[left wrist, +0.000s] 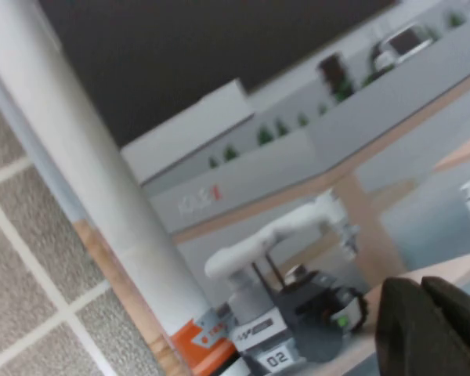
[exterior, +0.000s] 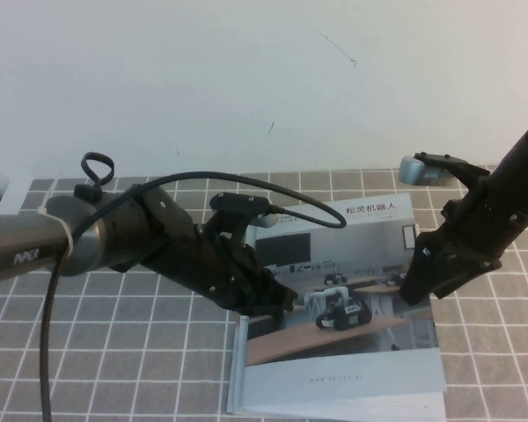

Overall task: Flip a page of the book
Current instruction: Open the closed book

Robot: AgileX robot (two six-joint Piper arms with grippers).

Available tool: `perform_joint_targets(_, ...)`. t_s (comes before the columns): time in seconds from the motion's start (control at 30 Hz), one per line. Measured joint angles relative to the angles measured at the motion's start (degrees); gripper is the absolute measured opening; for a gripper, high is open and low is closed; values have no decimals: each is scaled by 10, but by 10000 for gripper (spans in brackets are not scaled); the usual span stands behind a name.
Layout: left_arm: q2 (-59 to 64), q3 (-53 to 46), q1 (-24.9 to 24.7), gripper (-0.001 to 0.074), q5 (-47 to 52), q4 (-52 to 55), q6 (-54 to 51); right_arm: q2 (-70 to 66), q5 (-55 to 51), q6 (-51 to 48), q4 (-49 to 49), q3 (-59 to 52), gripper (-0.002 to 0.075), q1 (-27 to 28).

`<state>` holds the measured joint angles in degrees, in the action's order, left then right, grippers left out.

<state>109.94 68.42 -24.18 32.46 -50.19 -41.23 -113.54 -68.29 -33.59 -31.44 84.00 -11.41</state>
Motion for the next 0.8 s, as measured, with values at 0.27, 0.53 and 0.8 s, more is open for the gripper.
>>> perform_joint_targets(0.27,-4,8,0,-4,6,53,9,0,42,63,25,-2,454,-4)
perform_joint_targets(0.53,-4,8,1,-4,2,123,52,0,55,88,26,-8,451,-4)
perform_joint_targets(0.8,-4,8,1,-4,-16,150,76,-7,131,112,17,-50,450,-4)
